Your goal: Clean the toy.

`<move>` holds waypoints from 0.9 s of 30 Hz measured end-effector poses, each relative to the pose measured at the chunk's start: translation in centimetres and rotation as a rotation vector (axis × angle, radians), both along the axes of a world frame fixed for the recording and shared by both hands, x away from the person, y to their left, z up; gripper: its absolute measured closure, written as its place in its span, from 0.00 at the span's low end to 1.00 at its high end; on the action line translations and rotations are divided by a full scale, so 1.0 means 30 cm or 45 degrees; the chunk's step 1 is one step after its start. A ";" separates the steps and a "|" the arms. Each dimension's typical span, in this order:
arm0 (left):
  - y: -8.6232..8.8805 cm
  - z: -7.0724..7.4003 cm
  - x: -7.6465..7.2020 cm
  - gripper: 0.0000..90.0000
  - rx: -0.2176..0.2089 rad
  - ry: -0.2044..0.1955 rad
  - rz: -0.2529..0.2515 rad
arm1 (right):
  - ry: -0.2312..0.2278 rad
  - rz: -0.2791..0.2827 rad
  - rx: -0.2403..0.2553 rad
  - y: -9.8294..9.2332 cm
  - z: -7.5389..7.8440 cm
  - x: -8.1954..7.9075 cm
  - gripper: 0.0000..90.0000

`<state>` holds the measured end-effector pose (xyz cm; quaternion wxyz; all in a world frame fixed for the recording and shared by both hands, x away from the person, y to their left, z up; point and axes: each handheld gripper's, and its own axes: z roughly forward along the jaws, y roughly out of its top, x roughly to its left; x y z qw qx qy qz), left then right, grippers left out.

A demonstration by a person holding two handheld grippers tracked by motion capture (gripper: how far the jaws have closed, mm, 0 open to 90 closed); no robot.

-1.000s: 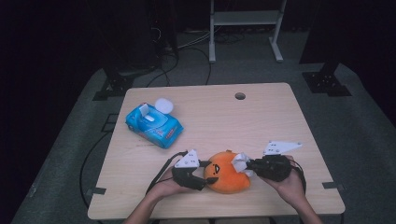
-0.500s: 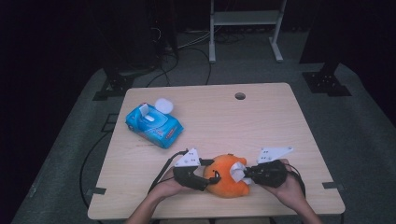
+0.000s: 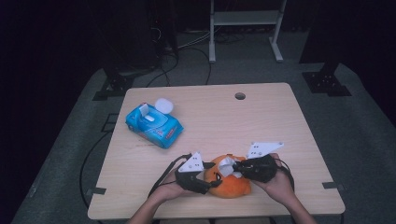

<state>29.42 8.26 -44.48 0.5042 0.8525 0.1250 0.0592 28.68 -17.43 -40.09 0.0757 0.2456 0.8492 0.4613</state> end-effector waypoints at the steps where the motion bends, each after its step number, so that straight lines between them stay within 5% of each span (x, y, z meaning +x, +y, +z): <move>1: 0.003 -0.003 0.003 0.40 -0.009 0.008 0.000 | 0.028 -0.045 0.015 -0.034 -0.020 0.020 0.95; 6: -0.003 0.008 0.008 0.32 -0.031 0.023 -0.018 | 0.075 -0.092 0.065 -0.087 -0.040 0.026 0.95; 10: -0.012 0.040 0.012 0.26 -0.098 0.007 -0.007 | 0.040 -0.070 0.014 -0.055 -0.041 0.000 0.95; 11: -0.020 0.032 0.008 0.28 -0.056 -0.015 -0.009 | 0.011 -0.049 0.021 -0.036 -0.027 -0.011 0.95; 14: -0.018 0.015 0.007 0.34 -0.051 0.003 -0.017 | -0.007 0.003 0.091 -0.014 -0.011 -0.027 0.95; 18: -0.006 0.012 0.006 0.38 -0.022 -0.024 -0.016 | -0.038 0.009 0.041 0.003 -0.011 -0.034 0.95; 23: 0.017 -0.005 0.026 0.41 -0.043 0.023 0.018 | 0.017 -0.107 0.053 -0.085 -0.042 0.009 0.95; 27: 0.023 -0.012 0.035 0.41 -0.045 0.035 0.036 | 0.004 -0.104 0.098 -0.095 -0.023 -0.015 0.95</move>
